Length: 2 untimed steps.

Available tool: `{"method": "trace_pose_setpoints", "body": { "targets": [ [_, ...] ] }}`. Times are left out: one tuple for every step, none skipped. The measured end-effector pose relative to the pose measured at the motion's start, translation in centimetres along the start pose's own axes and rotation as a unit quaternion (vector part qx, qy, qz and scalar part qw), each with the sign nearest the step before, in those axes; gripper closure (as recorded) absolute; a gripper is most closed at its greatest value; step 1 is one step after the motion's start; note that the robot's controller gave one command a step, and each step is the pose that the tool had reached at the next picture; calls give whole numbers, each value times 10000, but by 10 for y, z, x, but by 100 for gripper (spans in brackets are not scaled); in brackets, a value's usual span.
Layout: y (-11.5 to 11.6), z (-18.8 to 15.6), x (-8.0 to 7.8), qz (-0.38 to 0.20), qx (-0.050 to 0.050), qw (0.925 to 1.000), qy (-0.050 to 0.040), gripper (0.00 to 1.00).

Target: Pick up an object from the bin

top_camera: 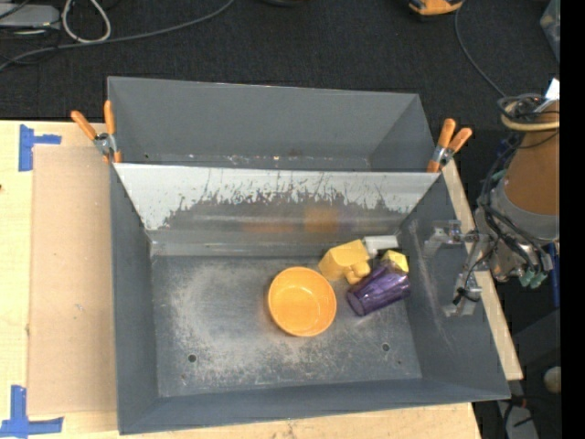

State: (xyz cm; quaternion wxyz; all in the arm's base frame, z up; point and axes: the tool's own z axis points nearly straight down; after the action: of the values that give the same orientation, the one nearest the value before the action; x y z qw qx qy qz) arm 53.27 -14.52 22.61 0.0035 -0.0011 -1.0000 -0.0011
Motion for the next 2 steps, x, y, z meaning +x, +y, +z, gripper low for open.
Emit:
{"method": "trace_pose_setpoints", "body": {
  "targets": [
    [1, -3, -2, -20, 9, 10000, -32, 0],
    [3, 61, -48, -997, 12, 9950, -48, 0]
  ]
}}
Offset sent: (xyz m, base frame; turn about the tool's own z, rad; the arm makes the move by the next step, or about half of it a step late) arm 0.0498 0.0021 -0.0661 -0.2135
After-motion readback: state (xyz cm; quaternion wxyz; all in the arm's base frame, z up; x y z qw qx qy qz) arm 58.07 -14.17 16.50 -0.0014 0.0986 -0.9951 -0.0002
